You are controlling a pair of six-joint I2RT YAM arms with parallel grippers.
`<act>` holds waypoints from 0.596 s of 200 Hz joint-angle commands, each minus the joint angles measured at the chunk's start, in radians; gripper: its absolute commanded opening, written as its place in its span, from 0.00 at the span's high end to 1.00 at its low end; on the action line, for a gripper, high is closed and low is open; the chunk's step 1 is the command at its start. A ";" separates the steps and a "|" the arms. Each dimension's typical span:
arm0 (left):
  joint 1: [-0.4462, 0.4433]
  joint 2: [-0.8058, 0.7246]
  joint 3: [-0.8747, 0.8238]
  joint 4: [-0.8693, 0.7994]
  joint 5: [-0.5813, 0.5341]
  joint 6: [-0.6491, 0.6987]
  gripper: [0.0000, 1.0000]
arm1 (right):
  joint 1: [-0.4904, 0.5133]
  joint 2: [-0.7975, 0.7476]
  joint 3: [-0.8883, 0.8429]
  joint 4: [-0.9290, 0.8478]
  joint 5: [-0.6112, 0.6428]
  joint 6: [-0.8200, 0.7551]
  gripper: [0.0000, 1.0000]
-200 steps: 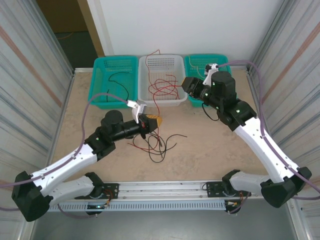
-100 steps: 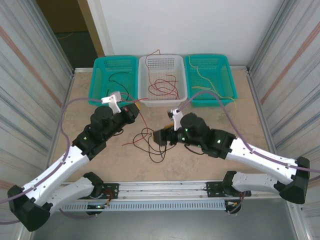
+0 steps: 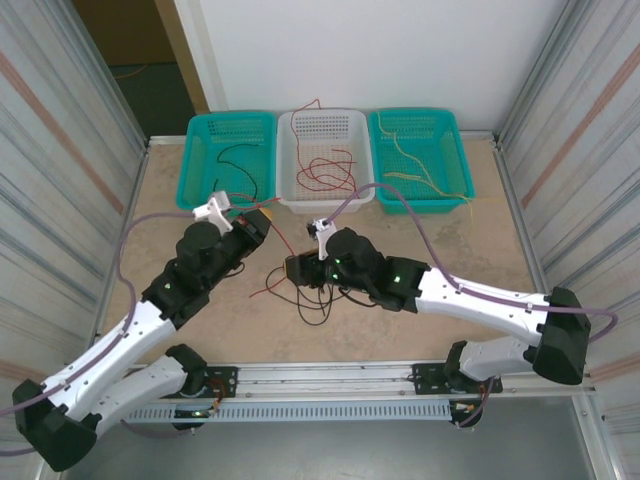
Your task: Untangle the cables
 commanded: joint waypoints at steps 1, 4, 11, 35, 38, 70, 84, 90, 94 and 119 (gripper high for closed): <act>0.001 -0.033 -0.008 0.005 -0.077 0.001 1.00 | 0.033 0.013 0.039 -0.028 0.072 0.000 0.61; 0.001 -0.034 -0.006 0.000 -0.083 0.002 1.00 | 0.036 0.016 0.041 -0.036 0.081 0.000 0.62; 0.001 -0.037 -0.005 -0.006 -0.090 0.006 1.00 | 0.044 0.019 0.046 -0.053 0.099 -0.003 0.66; 0.001 -0.046 0.000 -0.029 -0.122 0.028 1.00 | 0.065 0.045 0.076 -0.121 0.138 -0.016 0.79; 0.002 -0.047 0.003 -0.034 -0.128 0.033 1.00 | 0.068 0.049 0.079 -0.128 0.145 -0.021 0.80; 0.002 -0.034 0.065 -0.087 -0.177 0.117 1.00 | 0.111 0.083 0.116 -0.211 0.193 -0.082 0.99; 0.001 -0.018 0.095 -0.097 -0.174 0.151 1.00 | 0.123 0.093 0.125 -0.242 0.198 -0.112 1.00; 0.002 -0.010 0.107 -0.103 -0.172 0.165 1.00 | 0.126 0.098 0.129 -0.256 0.189 -0.127 1.00; 0.001 -0.005 0.116 -0.105 -0.172 0.176 1.00 | 0.127 0.102 0.131 -0.263 0.174 -0.145 1.00; 0.002 0.024 0.160 -0.123 -0.165 0.253 1.00 | 0.127 0.140 0.180 -0.376 0.110 -0.231 1.00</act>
